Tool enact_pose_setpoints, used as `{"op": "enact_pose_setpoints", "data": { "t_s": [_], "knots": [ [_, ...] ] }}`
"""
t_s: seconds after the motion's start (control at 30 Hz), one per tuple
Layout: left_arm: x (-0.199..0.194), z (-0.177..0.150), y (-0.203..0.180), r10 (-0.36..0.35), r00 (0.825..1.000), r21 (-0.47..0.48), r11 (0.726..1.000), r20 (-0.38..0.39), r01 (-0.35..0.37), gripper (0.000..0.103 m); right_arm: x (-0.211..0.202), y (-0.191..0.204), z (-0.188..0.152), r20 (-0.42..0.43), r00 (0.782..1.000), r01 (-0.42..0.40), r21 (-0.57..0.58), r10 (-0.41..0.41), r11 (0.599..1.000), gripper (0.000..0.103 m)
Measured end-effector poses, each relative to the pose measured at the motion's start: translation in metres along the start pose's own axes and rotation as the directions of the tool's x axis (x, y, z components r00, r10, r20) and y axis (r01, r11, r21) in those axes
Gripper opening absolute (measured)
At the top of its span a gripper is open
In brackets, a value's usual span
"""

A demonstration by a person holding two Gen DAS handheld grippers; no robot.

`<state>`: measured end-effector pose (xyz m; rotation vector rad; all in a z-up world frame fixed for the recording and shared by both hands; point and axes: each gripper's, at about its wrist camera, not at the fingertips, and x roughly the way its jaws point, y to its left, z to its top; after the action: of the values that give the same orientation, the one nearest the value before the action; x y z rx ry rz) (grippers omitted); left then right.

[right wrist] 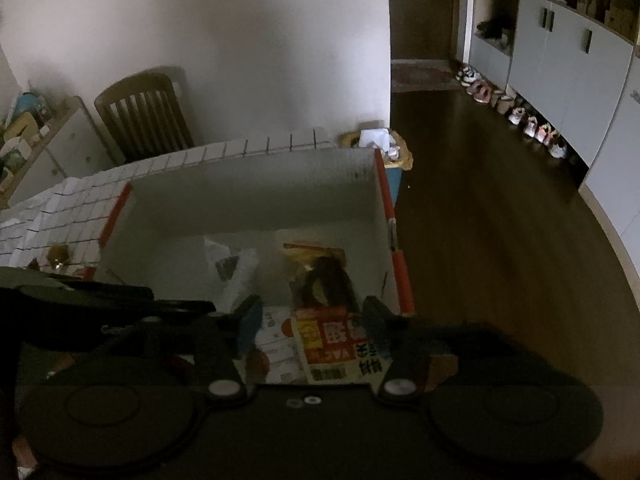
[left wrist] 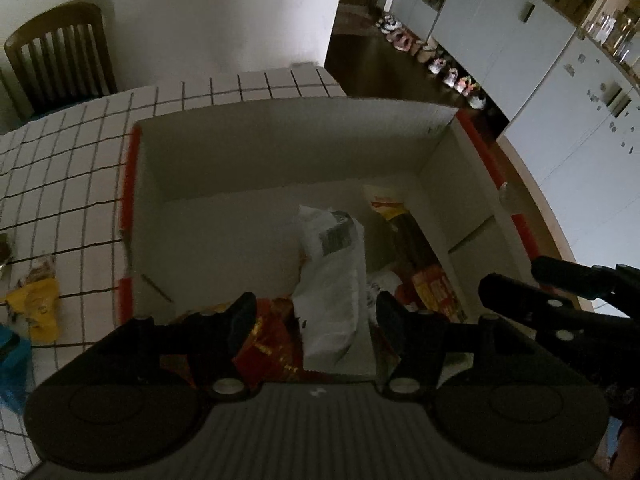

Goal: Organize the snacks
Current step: 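Drop both packets into the box and withdraw both grippers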

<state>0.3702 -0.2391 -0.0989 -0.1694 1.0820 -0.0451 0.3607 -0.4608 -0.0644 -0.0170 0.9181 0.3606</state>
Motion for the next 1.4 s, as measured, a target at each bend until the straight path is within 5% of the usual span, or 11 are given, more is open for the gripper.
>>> {"op": "enact_pose_setpoints", "data": {
  "t_s": [0.07, 0.77, 0.9, 1.1, 1.23, 1.4],
  "knots": [
    [-0.009, -0.004, 0.004, -0.006, 1.0, -0.007, 1.0, 0.012, 0.006, 0.072, -0.007, 0.002, -0.001, 0.01, 1.0, -0.003, -0.003, 0.003, 1.0, 0.065],
    [-0.102, -0.045, 0.05, -0.039, 0.993, 0.021, 0.999, 0.115, 0.037, 0.073, -0.068, 0.044, -0.011, 0.099, 0.995, 0.002, -0.017, -0.001, 1.0, 0.099],
    [-0.118, -0.055, 0.065, -0.061, 0.99, 0.021, 0.998, 0.126, 0.059, 0.083, -0.079, 0.058, -0.014, 0.117, 0.993, -0.011, -0.004, 0.011, 1.0, 0.101],
    [-0.141, -0.072, 0.093, -0.089, 0.984, 0.015, 0.996, 0.156, 0.088, 0.085, -0.09, 0.085, -0.02, 0.132, 0.991, -0.033, 0.017, 0.031, 0.999, 0.102],
    [-0.154, -0.085, 0.115, -0.095, 0.98, 0.013, 0.995, 0.175, 0.094, 0.103, -0.095, 0.109, -0.026, 0.129, 0.991, -0.044, 0.008, 0.042, 0.999, 0.102],
    [-0.169, -0.098, 0.15, -0.092, 0.977, -0.001, 0.996, 0.194, 0.094, 0.103, -0.097, 0.143, -0.035, 0.125, 0.991, -0.057, 0.003, 0.056, 0.998, 0.102]
  ]
}}
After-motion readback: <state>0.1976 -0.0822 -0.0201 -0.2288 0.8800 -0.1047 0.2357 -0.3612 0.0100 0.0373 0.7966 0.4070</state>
